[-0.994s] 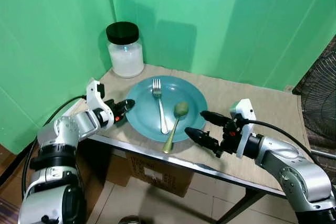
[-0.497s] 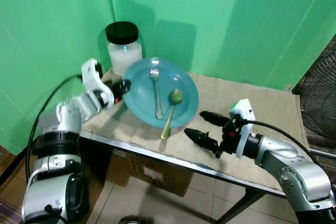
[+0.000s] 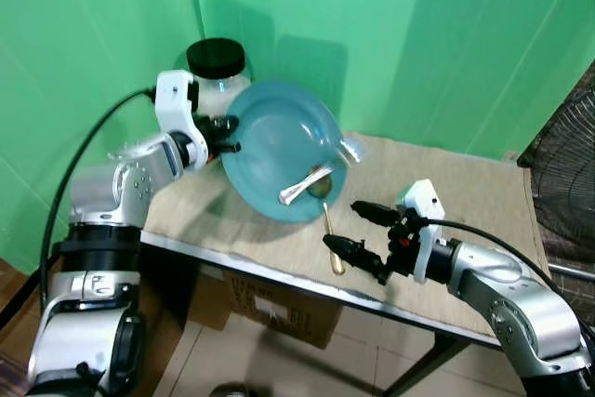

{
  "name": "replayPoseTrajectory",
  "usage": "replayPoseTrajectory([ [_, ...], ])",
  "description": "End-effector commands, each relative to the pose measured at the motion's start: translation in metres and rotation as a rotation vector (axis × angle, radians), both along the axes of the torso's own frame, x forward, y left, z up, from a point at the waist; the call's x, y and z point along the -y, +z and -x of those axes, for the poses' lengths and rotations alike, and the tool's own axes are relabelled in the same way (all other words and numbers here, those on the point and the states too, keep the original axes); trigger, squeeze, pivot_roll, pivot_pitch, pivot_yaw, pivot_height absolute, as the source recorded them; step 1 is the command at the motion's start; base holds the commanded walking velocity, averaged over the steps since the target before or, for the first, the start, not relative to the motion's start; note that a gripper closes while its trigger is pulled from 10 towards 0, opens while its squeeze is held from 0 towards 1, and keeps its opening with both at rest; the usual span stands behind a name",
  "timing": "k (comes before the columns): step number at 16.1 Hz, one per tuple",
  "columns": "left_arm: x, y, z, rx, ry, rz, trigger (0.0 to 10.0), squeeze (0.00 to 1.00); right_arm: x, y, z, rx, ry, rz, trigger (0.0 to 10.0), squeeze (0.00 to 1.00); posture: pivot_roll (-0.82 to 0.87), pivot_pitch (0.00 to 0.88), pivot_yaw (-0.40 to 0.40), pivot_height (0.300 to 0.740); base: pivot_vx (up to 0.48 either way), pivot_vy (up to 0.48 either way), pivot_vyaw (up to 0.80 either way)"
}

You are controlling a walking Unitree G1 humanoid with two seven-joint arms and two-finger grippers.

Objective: Setting the table

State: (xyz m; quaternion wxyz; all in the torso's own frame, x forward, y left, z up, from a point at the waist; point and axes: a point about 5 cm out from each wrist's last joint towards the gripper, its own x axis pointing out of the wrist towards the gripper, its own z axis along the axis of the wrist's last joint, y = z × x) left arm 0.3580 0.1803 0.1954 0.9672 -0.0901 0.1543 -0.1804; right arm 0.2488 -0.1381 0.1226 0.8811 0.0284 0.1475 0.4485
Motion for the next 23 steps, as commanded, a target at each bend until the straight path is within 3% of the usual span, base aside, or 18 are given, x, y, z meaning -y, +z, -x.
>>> replayPoseTrajectory([
  [1, -0.004, 0.006, 0.0, 0.027, 0.016, -0.097, 0.0, 0.0, 0.004, 0.006, -0.001, 0.034, -0.006, 0.015, 10.0, 0.0, 0.08, 0.0, 0.021, 0.74, 0.0, 0.0, 0.0],
  [3, -0.003, 0.023, -0.001, 0.105, -0.009, -0.157, 0.0, 0.0, 0.008, 0.007, -0.003, 0.043, -0.016, 0.022, 10.0, 0.0, 0.08, 0.0, 0.02, 0.74, 0.0, 0.0, 0.0],
  [6, 0.005, 0.04, 0.003, 0.188, -0.074, -0.174, 0.0, 0.0, 0.011, 0.008, -0.005, 0.052, -0.027, 0.033, 10.0, 0.0, 0.08, 0.0, 0.019, 0.74, 0.0, 0.0, 0.0],
  [9, 0.011, 0.053, 0.008, 0.348, -0.136, -0.347, 0.0, 0.0, 0.013, 0.009, -0.008, 0.071, -0.046, 0.049, 10.0, 0.0, 0.08, 0.0, 0.013, 0.74, 0.0, 0.0, 0.0],
  [13, 0.017, 0.066, 0.013, 0.456, -0.184, -0.448, 0.0, 0.0, 0.01, 0.008, -0.012, 0.087, -0.039, 0.065, 10.0, 0.0, 0.09, 0.0, 0.004, 0.74, 0.0, 0.0, 0.0],
  [16, 0.016, 0.086, 0.014, 0.567, -0.145, -0.406, 0.0, 0.0, 0.012, 0.016, -0.02, 0.137, -0.107, 0.025, 10.0, 0.0, 0.09, 0.0, 0.0, 0.74, 0.0, 0.0, 0.0],
  [18, 0.014, 0.103, 0.019, 0.662, -0.106, -0.374, 0.0, 0.0, 0.015, 0.028, -0.03, 0.171, -0.225, -0.082, 10.0, 0.0, 0.09, 0.0, -0.003, 0.74, 0.0, 0.0, 0.0],
  [21, 0.012, 0.108, 0.025, 0.694, -0.102, -0.312, 0.0, 0.0, 0.011, 0.031, -0.038, 0.177, -0.312, -0.16, 10.0, 0.0, 0.1, 0.0, -0.007, 0.74, 0.0, 0.0, 0.0],
  [22, 0.013, 0.107, 0.028, 0.702, -0.106, -0.233, 0.0, 0.0, 0.007, 0.033, -0.04, 0.157, -0.331, -0.233, 10.0, 0.56, 0.1, 0.0, -0.007, 0.74, 0.0, 0.0, 0.0],
  [23, 0.014, 0.104, 0.032, 0.693, -0.109, -0.081, 0.0, 0.0, 0.003, 0.036, -0.04, 0.111, -0.323, -0.362, 10.0, 1.0, 0.1, 0.0, -0.007, 0.74, 0.0, 0.0, 0.0],
])
